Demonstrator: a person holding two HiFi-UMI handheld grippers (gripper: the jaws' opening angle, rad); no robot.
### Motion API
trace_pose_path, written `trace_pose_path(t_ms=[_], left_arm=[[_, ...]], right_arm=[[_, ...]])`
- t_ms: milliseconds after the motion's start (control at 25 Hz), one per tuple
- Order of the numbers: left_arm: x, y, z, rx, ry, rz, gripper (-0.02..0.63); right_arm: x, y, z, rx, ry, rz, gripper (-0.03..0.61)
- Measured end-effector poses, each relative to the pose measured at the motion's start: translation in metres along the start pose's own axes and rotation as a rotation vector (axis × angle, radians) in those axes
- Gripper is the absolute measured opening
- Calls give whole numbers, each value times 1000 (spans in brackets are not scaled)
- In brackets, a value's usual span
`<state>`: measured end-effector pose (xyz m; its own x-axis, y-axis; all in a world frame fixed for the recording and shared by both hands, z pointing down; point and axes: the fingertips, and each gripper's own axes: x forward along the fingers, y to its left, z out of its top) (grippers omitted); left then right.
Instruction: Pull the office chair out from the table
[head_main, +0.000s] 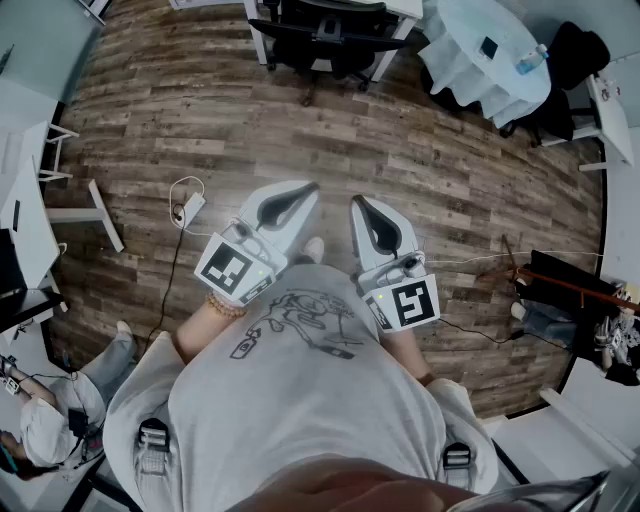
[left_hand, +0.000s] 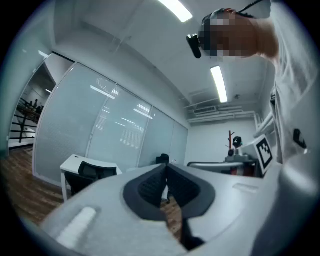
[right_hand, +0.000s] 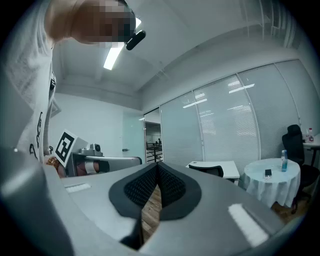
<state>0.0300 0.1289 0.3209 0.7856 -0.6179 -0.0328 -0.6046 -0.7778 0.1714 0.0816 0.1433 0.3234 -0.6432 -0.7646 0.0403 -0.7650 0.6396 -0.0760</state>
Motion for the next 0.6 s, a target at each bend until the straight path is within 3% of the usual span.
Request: trace_pose_path(t_ms=[600], left_arm=[[25,-6,-5,10,-2,14,3]], right_arm=[[-5,-24,-2,-2,-11,29,6]])
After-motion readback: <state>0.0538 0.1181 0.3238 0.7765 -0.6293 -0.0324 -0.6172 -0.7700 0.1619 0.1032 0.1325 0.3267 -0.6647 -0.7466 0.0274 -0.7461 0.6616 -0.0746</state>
